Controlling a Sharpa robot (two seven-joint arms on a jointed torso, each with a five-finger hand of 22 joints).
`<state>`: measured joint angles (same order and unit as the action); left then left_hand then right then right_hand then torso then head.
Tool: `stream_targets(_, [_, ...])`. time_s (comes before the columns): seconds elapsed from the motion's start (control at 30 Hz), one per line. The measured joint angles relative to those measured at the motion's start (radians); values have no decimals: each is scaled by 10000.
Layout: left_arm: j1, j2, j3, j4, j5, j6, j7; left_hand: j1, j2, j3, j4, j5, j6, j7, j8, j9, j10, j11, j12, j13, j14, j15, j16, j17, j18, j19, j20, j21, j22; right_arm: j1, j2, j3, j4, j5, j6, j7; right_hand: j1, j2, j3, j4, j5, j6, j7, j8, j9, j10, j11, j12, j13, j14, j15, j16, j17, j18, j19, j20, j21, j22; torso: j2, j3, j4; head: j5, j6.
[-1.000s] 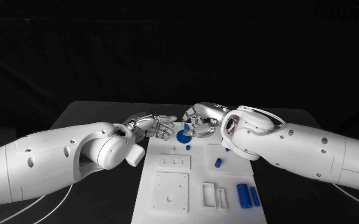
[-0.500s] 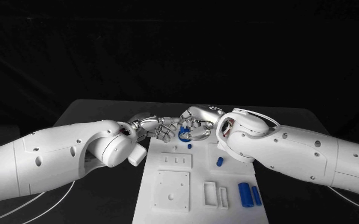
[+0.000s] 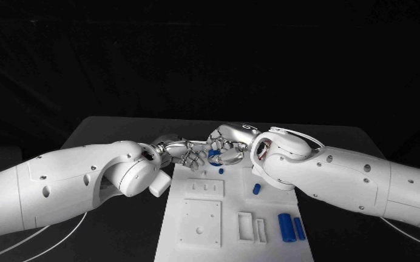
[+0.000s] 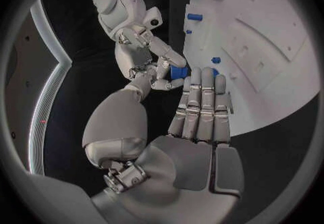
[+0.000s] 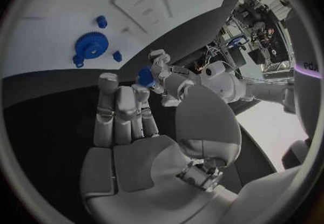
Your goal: Assemble the parts on the task board
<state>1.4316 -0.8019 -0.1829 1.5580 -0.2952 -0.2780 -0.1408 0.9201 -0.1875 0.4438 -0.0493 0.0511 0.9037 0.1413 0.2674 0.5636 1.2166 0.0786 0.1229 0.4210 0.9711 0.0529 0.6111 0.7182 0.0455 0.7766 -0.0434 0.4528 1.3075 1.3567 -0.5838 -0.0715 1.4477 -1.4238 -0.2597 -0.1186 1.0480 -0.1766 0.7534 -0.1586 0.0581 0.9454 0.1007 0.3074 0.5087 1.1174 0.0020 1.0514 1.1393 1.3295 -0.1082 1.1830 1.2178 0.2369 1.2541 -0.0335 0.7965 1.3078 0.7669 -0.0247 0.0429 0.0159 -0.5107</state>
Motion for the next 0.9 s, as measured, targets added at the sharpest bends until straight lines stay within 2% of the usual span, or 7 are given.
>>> stream_targets(0.2, [0, 13, 0, 1, -75, 43, -68, 154, 154, -153, -153, 0, 38, -38, 27, 0, 37, -37, 0, 26, 37, -37, 0, 8, -6, 48, -48, 0, 0, -16, 76, 0, -101, -38, -1, -24, 0, 0, 0, 0, 0, 0, 1, 0, 9, 1, 1, 0, 0, 0, 1, 0, 0, 0, 0, 0, 0, -1, -2, -1, 4, 0, 4])
stream_targets(0.57, [0, 56, 0, -6, -101, 62, -86, 260, 259, -315, -260, 0, 38, -38, 27, -39, 37, -37, 0, 25, 36, -37, 0, -14, -7, 47, -47, 0, -2, -92, 120, -4, -93, -83, 18, -52, 0, 0, 0, 0, 40, 11, 12, -7, 9, 16, 15, -1, -8, 14, 14, 0, 1, -1, 14, -65, 0, -2, -2, 5, 7, 21, 4])
stream_targets(0.7, [0, 73, -2, -19, -94, 63, -86, 361, 419, -389, -334, 0, 38, -38, 27, -60, 36, -37, 0, 28, 36, -37, 0, -29, -10, 47, -47, 0, -2, -90, 160, -4, -138, -89, 23, -71, 0, 0, 0, 0, 39, 12, 13, -7, 11, 16, 16, -1, -8, 14, 14, 0, 0, -2, 14, -65, 0, -2, -2, 5, 6, 28, -11])
stream_targets(0.9, [0, 83, -7, -29, -47, 84, -82, 388, 521, -440, -385, 0, 74, -2, 29, -75, 37, -36, 0, 33, 37, -37, 0, -34, -70, 47, -47, 0, 3, -94, 220, -4, -176, -99, 20, -118, 0, 0, 0, 0, 39, 14, 15, -6, 34, 17, 16, -4, -8, 15, 14, 0, -1, -1, 14, -64, 0, -3, -2, 11, 4, 42, -23])
